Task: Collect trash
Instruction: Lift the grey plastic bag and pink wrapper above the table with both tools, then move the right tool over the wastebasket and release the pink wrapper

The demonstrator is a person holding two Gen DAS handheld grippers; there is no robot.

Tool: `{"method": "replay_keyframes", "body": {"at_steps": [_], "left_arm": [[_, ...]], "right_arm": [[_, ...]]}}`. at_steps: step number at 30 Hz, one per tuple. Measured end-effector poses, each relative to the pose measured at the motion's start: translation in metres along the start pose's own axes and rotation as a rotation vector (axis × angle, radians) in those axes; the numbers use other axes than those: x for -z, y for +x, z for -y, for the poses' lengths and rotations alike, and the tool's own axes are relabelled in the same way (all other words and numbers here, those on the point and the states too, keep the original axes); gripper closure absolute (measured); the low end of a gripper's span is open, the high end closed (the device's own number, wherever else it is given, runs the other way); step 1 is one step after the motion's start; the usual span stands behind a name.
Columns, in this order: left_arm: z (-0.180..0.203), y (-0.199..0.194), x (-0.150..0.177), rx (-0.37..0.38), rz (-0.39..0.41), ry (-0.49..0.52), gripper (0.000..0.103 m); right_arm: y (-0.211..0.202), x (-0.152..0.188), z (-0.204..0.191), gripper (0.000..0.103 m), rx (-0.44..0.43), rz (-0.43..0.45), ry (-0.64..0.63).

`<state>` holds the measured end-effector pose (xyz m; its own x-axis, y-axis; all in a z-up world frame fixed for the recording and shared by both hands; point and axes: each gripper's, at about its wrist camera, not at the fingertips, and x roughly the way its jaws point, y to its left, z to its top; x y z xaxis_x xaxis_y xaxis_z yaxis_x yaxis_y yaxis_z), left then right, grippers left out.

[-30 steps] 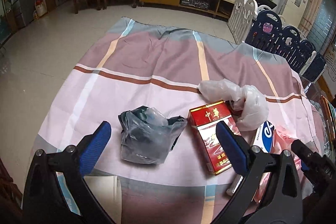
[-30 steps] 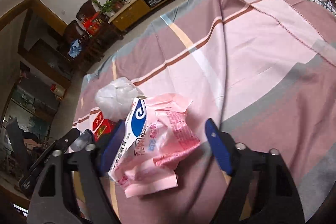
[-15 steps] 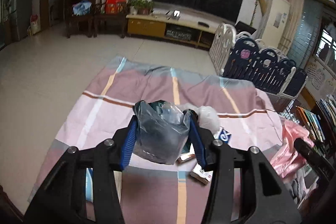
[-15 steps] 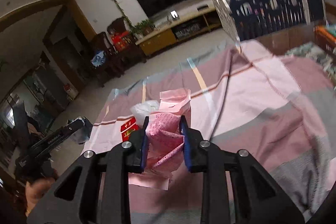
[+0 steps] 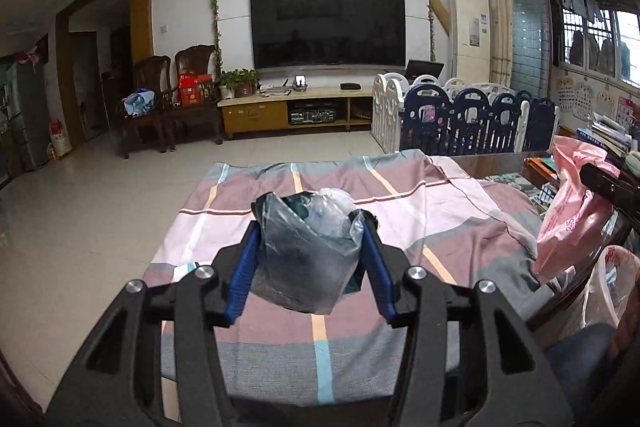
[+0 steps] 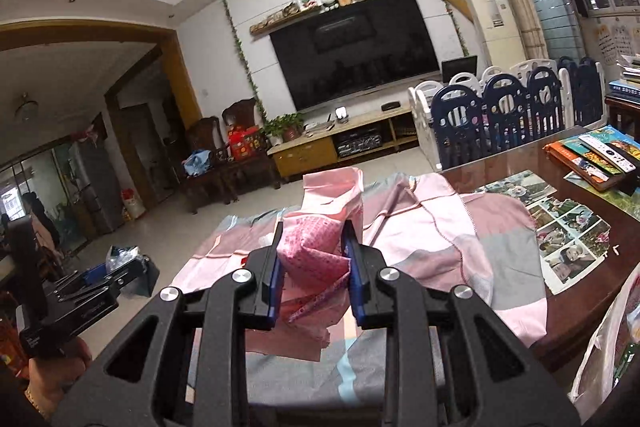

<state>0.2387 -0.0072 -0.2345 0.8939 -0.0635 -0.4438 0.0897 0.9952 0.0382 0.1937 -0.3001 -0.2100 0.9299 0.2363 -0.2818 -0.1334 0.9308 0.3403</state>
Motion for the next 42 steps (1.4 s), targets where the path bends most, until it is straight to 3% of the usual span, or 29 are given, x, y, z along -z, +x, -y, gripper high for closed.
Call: {"method": "replay_keyframes", "body": {"at_steps": [8,42], "left_arm": [[-0.011,0.018,-0.001,0.01,-0.052,-0.045,0.052],[-0.01,0.021,0.004,0.005,-0.063,-0.055,0.051]], "right_arm": [[0.026,0.005,-0.011,0.076,0.016,-0.047,-0.039],[0.027,0.01,-0.014,0.076,0.032,-0.053,-0.04]]}}
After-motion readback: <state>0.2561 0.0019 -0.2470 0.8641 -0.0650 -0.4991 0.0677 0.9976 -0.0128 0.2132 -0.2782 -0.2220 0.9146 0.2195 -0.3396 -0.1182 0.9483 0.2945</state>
